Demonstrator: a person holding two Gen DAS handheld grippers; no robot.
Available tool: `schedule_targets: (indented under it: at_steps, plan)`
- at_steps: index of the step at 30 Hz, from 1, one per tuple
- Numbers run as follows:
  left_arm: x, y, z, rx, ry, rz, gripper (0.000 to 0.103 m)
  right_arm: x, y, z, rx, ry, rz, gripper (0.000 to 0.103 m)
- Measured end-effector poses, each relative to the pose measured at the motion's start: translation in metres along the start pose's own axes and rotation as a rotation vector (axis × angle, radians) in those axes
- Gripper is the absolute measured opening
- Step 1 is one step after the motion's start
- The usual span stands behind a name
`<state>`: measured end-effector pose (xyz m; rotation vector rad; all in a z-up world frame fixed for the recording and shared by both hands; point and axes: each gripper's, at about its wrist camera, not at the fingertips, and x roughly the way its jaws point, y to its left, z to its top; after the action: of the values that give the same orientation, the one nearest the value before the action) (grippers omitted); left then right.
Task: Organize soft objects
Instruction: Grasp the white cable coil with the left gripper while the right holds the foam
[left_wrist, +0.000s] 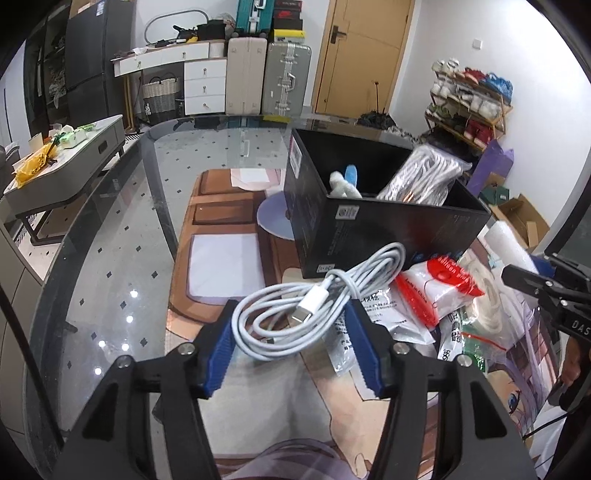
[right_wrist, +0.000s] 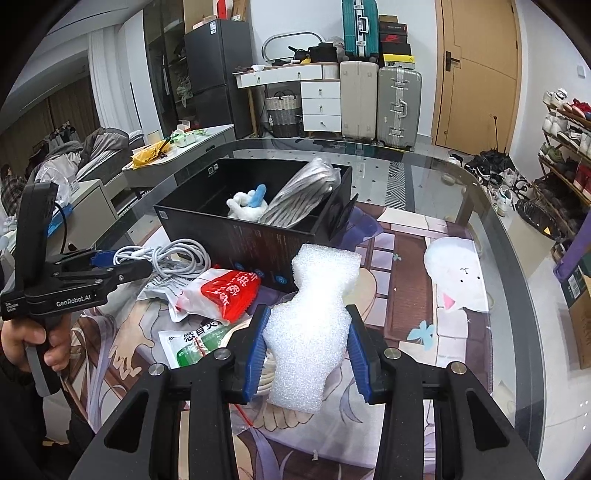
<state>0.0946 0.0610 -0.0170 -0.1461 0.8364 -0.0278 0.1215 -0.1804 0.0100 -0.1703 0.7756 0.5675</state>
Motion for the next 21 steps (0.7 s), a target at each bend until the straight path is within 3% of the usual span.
schedule_targets:
  at_steps: [3, 6, 9, 15, 17, 18, 21]
  plan:
    - [0.007, -0.003, 0.001, 0.014, 0.022, 0.011, 0.068, 0.0, 0.002, 0.0, -0.007, 0.001, 0.002, 0.04]
    - [0.012, -0.009, 0.003, 0.037, 0.026, 0.018, 0.082, 0.0, 0.002, -0.001, -0.007, 0.003, 0.002, 0.04]
    - [0.015, -0.018, 0.007, 0.075, 0.026, 0.037, 0.084, 0.0, 0.002, 0.0, -0.005, 0.004, 0.0, 0.04]
    - [0.026, -0.026, 0.018, 0.12, 0.034, 0.032, 0.083, 0.001, 0.0, -0.001, -0.006, 0.011, 0.002, 0.04]
    - [0.03, -0.026, 0.019, 0.124, 0.046, 0.026, 0.078, 0.002, 0.0, -0.002, -0.006, 0.012, 0.002, 0.04]
    - [0.031, -0.026, 0.02, 0.124, 0.053, 0.026, 0.067, 0.002, 0.0, -0.002, -0.006, 0.011, 0.001, 0.04]
    - [0.028, -0.028, 0.02, 0.136, 0.046, 0.003, 0.063, 0.002, 0.0, -0.002, -0.006, 0.013, 0.003, 0.04]
